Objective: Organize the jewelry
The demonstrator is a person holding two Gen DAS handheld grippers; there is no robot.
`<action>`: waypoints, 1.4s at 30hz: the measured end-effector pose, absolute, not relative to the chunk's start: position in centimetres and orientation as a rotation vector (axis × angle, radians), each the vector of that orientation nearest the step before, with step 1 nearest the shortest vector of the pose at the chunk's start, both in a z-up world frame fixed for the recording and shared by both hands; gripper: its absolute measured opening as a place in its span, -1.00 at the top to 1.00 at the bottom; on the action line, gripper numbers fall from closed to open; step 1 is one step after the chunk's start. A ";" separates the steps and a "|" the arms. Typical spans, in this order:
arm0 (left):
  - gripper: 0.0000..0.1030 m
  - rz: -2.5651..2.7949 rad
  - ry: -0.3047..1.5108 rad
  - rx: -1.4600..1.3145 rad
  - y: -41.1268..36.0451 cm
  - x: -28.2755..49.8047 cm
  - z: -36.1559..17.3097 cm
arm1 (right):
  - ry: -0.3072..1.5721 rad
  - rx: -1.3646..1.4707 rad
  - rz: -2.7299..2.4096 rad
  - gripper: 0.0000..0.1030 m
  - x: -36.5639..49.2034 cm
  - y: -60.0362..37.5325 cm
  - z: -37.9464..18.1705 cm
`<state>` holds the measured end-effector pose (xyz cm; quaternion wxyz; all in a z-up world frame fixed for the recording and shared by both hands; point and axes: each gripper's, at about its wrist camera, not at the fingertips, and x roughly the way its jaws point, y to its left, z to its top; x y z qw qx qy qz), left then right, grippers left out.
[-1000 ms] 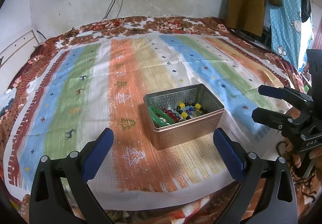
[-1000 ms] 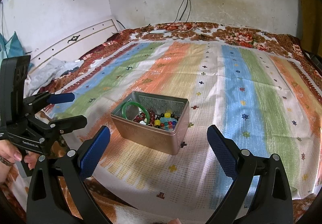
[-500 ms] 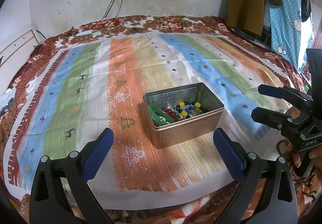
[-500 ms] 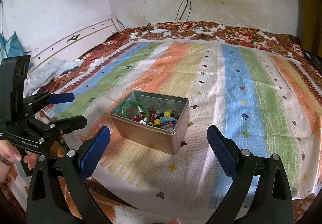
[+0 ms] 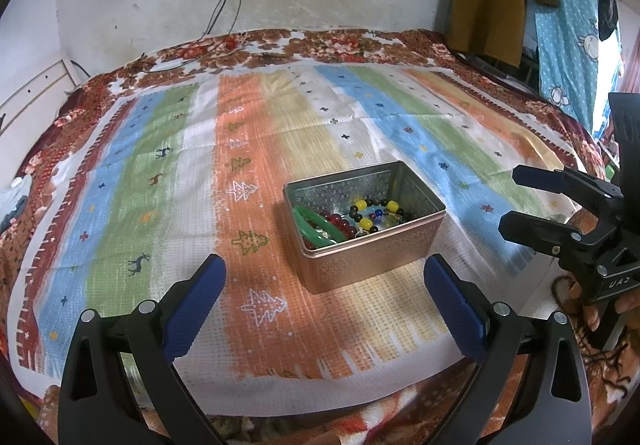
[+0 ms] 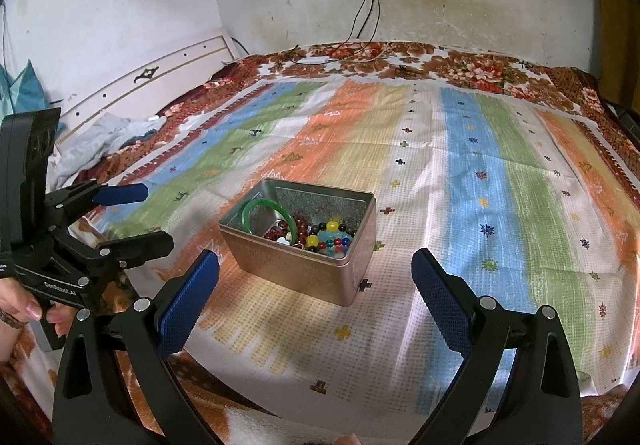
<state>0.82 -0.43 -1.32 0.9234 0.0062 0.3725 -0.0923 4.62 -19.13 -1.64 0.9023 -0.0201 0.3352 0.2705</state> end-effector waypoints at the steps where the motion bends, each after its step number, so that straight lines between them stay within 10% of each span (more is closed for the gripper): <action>1: -0.89 -0.190 0.766 0.013 -0.4 0.8 -1.3 | 0.693 -0.041 0.559 -0.90 4.6 -19.2 -1.6; 42: -0.89 -0.175 0.768 0.007 -0.3 0.7 -1.3 | 0.702 -0.050 0.558 -0.90 4.5 -19.0 -1.8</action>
